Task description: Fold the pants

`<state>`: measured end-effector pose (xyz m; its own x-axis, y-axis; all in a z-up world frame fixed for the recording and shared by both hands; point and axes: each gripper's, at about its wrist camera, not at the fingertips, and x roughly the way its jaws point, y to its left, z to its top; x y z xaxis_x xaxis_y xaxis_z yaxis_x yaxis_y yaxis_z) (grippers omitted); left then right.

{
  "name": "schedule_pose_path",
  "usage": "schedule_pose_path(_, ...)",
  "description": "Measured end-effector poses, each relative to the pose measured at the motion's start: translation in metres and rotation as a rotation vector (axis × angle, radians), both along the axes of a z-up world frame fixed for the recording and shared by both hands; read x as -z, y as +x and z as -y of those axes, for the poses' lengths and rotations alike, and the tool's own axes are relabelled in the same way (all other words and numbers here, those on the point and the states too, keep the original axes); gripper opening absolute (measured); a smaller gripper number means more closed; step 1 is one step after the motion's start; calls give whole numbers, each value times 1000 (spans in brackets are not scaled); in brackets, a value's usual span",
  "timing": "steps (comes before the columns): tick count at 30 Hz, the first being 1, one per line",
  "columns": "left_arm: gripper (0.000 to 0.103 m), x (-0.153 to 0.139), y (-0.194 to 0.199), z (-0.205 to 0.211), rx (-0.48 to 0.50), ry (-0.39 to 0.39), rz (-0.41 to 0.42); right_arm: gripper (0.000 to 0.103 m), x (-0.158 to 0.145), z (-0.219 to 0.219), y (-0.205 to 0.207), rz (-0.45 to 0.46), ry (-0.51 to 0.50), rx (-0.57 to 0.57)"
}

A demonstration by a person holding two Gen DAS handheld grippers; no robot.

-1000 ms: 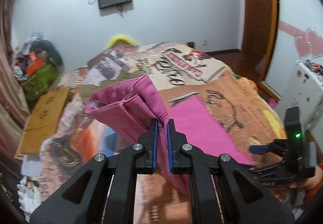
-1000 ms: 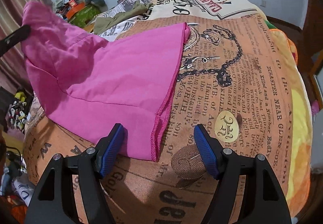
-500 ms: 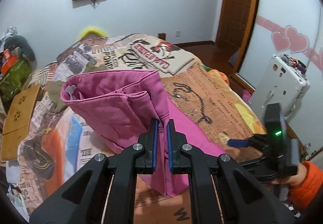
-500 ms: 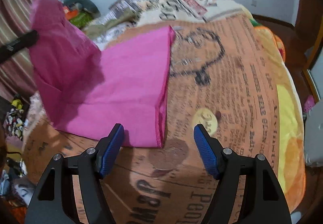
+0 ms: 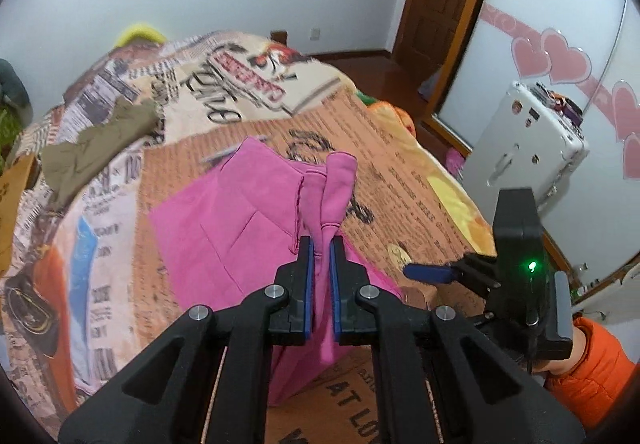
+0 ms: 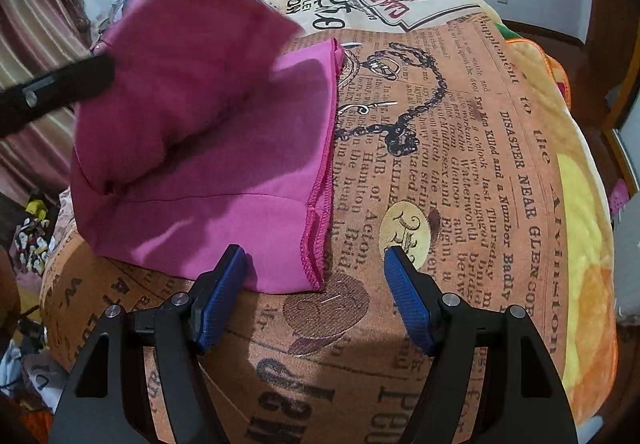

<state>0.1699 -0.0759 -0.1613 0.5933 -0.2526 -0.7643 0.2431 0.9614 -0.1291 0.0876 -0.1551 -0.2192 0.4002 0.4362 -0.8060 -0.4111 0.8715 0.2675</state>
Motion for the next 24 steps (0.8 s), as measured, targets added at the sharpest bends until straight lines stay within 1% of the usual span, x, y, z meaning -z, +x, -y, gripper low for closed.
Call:
schedule_pose_path(2, 8, 7, 0, 4, 15, 1, -26, 69, 0, 0, 0, 0, 0, 0)
schedule_pose_path(8, 8, 24, 1, 19, 64, 34, -107, 69, 0, -1, 1, 1, 0, 3)
schedule_pose_path(12, 9, 24, 1, 18, 67, 20, -132, 69, -4, 0, 1, 8, -3, 15)
schedule_pose_path(14, 13, 19, 0, 16, 59, 15, -131, 69, -8, 2, -1, 22, -8, 26)
schedule_pose_path(15, 17, 15, -2, 13, 50, 15, -117, 69, -12, 4, -2, 34, -7, 32)
schedule_pose_path(17, 31, 3, -8, 3, 20, 17, -62, 69, -20, 7, -3, 56, 1, 45)
schedule_pose_path(18, 43, -2, -10, -2, 5, 15, -37, 69, -24, 9, -2, 65, 7, 51)
schedule_pose_path(19, 52, -4, -12, -7, -8, 17, -20, 69, -29, 10, -2, 74, 15, 58)
schedule_pose_path(21, 53, -6, -12, -18, -38, 40, -1, 69, -38, 14, -3, 91, 37, 74)
schedule_pose_path(22, 53, -4, -11, -24, -52, 64, -2, 69, -42, 15, -2, 97, 46, 78)
schedule_pose_path(24, 53, 5, -9, -34, -73, 97, -28, 69, -49, 13, -1, 118, 60, 85)
